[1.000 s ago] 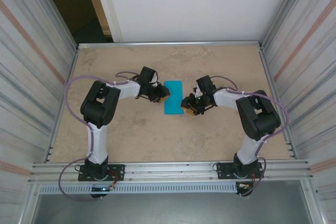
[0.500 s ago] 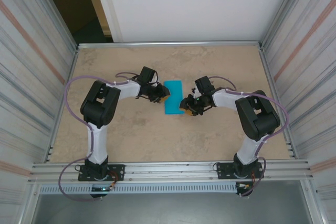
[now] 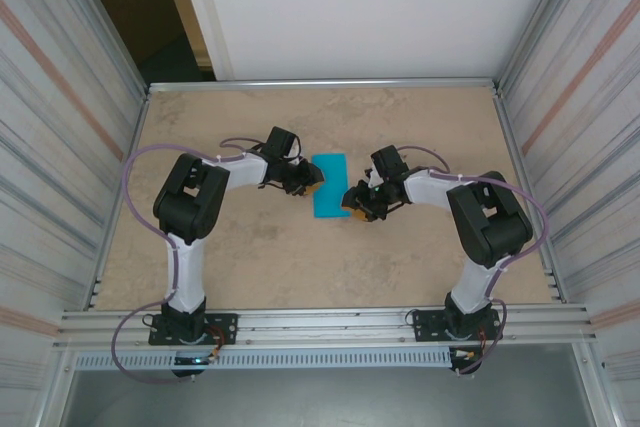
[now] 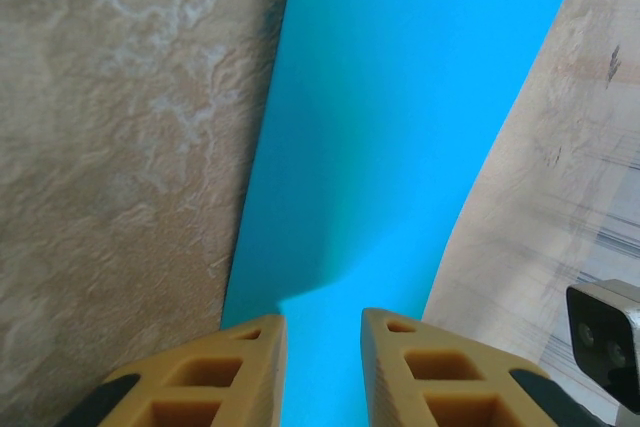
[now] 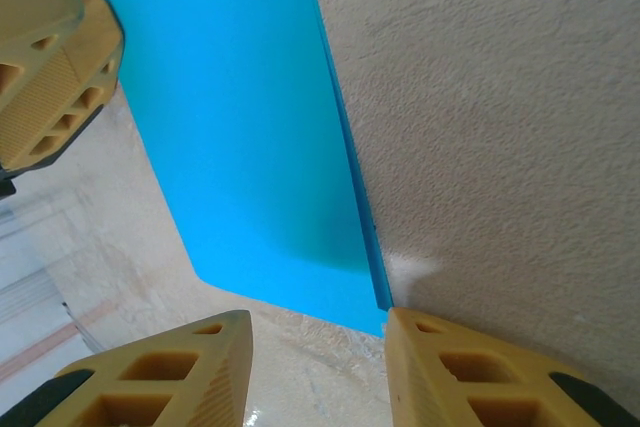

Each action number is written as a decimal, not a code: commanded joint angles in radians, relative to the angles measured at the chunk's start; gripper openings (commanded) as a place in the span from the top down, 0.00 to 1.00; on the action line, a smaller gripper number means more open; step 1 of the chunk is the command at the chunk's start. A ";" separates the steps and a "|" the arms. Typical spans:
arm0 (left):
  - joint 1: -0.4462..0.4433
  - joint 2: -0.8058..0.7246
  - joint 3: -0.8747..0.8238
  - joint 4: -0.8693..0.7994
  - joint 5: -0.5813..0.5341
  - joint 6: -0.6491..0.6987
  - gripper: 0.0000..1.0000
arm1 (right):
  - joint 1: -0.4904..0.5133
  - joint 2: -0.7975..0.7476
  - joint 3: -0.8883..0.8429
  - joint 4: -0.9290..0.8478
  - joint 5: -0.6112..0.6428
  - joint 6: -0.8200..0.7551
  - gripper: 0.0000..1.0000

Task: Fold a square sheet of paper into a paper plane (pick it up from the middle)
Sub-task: Fold the triangle a second time at the center of the table.

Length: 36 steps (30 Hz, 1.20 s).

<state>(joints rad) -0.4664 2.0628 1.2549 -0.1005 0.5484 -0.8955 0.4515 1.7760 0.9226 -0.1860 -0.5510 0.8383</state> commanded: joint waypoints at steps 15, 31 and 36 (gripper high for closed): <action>0.001 0.048 -0.018 -0.099 -0.053 -0.008 0.72 | 0.001 -0.017 0.015 0.037 -0.003 0.034 0.70; 0.001 0.039 -0.027 -0.081 -0.031 0.005 0.72 | -0.010 0.014 0.029 0.039 0.019 0.079 0.88; -0.002 -0.036 -0.024 0.027 0.027 0.057 0.71 | -0.024 -0.015 0.005 0.019 0.029 0.079 0.99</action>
<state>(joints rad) -0.4660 2.0609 1.2533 -0.0891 0.5644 -0.8825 0.4419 1.7870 0.9249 -0.1280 -0.5415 0.9123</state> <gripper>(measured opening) 0.288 0.052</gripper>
